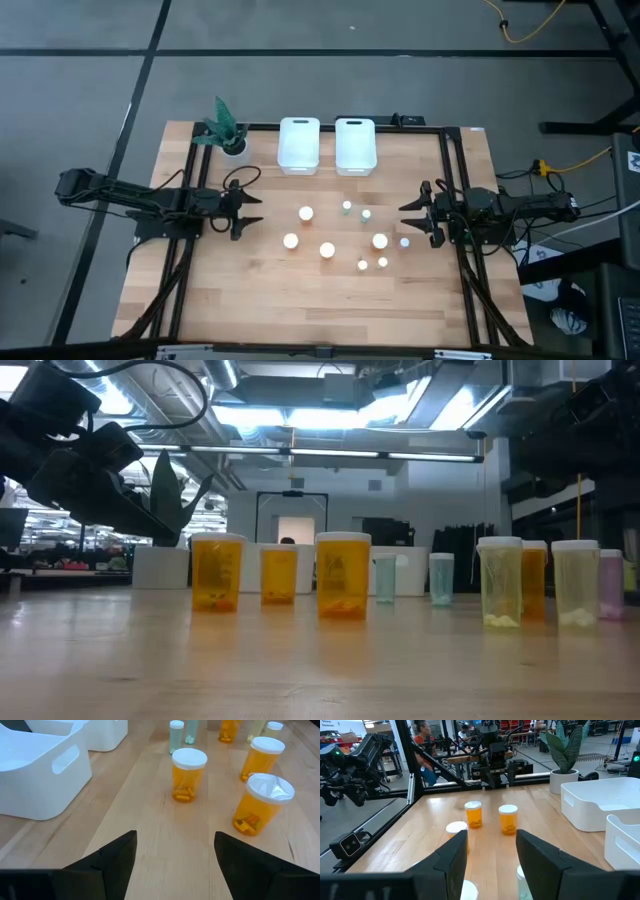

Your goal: Pick and place medicine bottles into bin by pill shape (circle, oval)

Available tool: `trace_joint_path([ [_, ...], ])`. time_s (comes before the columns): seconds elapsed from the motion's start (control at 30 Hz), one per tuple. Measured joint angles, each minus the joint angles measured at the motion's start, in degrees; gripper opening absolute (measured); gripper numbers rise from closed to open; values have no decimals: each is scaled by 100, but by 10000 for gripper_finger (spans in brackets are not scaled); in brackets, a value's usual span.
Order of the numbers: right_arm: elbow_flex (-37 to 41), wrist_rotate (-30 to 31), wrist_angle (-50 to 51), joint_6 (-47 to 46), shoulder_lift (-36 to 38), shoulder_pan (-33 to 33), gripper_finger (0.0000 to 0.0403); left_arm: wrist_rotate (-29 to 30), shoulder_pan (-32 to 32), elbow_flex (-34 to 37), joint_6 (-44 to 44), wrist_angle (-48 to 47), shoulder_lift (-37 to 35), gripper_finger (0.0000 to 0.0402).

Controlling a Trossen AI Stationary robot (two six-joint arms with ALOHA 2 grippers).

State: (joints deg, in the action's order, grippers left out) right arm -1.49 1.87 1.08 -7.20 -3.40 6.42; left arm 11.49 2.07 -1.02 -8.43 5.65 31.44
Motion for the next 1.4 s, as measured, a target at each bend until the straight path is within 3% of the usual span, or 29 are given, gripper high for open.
trace_joint_path([
  [1.4,0,4,-320,-304,0,-2,171,0,-2,-2,2,-2,-2,259],
])
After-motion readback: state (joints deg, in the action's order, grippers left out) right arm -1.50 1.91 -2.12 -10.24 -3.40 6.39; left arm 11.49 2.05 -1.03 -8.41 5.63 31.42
